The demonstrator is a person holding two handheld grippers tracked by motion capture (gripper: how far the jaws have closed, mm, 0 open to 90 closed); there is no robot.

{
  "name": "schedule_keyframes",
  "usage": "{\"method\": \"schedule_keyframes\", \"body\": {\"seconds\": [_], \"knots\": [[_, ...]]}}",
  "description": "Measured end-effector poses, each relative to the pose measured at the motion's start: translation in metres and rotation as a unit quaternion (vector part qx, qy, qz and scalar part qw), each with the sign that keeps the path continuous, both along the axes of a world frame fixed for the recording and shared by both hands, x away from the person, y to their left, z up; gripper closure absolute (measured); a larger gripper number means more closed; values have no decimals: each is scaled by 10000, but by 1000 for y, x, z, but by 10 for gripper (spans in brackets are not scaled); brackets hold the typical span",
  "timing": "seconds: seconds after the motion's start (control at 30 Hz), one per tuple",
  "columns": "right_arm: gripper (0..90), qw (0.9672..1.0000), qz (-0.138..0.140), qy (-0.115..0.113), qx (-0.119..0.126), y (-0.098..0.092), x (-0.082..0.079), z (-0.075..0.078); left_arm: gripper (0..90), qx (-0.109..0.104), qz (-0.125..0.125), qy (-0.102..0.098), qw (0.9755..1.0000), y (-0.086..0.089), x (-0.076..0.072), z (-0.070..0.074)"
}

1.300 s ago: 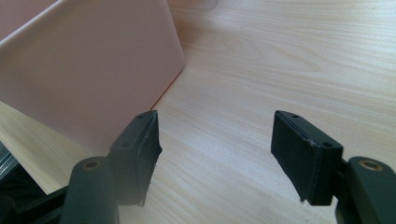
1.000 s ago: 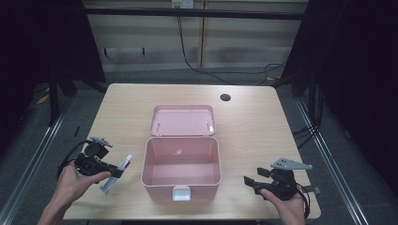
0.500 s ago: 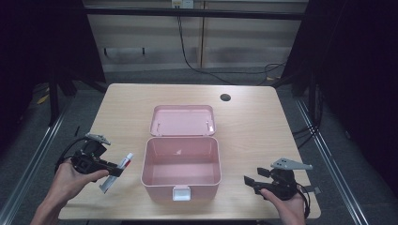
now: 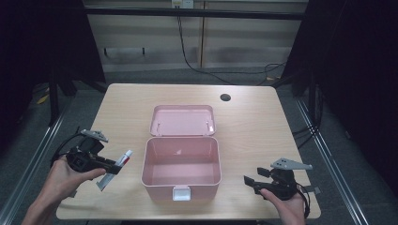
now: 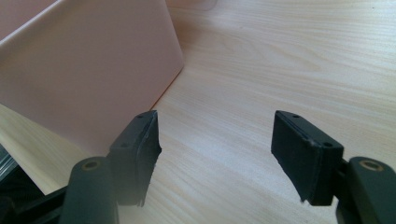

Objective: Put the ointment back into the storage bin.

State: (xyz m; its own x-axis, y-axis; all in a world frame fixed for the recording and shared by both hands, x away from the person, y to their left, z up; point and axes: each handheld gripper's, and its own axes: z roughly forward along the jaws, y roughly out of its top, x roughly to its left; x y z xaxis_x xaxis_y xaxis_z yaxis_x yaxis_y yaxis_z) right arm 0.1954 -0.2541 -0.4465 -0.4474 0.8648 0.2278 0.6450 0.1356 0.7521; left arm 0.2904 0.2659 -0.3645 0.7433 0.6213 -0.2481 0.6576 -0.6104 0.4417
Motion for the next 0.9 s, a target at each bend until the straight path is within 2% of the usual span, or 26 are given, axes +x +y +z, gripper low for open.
{"method": "schedule_keyframes", "body": {"seconds": [0.2,0.57,0.67,0.8,0.87,0.9], "knots": [[320,10000,9,4,-8,0,0,0,714,41,-72,38,10000,-4,-3,9],[315,10000,9,13,-9,0,0,0,713,63,-510,70,9987,-8,-5,21],[314,10000,6,31,-10,0,1,-1,714,40,-507,50,9987,-10,-6,25],[305,10000,44,27,-27,1,1,-1,713,70,-591,-20,9982,-13,-7,33],[304,10000,54,45,-33,1,1,-1,713,71,-627,-135,9979,-15,-8,37],[302,10000,42,77,-44,1,1,-1,714,90,-698,-108,9975,-17,-9,39]]}}
